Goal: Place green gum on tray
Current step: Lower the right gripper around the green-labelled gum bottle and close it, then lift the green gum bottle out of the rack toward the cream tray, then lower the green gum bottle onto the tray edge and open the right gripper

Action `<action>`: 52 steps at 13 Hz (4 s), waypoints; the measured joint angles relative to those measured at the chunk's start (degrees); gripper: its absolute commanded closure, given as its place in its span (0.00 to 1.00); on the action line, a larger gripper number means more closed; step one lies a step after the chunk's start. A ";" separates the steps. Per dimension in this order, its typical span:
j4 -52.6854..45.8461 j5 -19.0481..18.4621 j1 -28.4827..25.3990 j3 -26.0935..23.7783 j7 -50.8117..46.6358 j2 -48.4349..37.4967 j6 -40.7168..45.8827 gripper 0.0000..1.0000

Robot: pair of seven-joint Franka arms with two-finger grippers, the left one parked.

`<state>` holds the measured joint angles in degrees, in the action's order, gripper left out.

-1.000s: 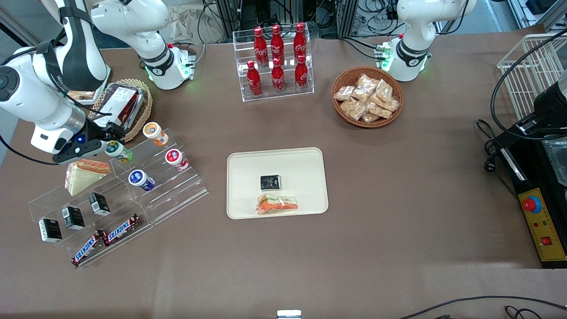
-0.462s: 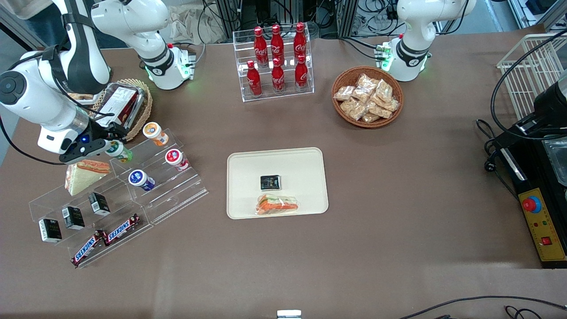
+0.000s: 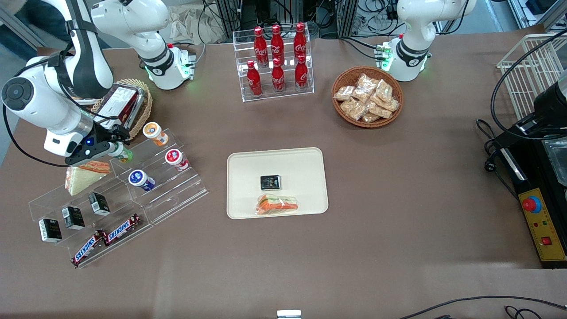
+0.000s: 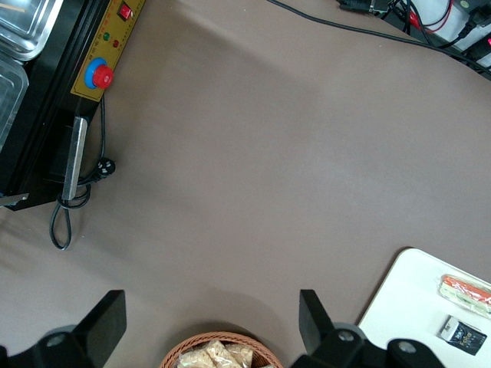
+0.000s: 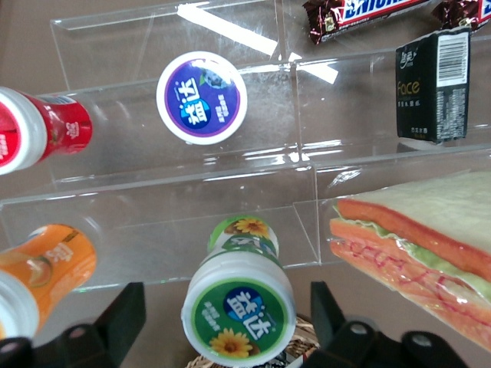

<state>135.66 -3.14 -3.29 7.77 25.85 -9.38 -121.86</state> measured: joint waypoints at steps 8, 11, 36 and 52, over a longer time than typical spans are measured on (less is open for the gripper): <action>0.26 -0.33 0.00 0.00 3.45 0.42 -0.24 0.60; 0.12 -0.33 0.00 0.00 3.87 0.35 -0.36 0.60; -24.78 6.11 -16.60 -15.93 -51.08 25.44 0.38 0.60; -27.58 5.97 -22.22 -16.26 -57.31 37.24 -6.10 0.57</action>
<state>108.08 2.83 -25.51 -8.49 -31.45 27.86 -127.95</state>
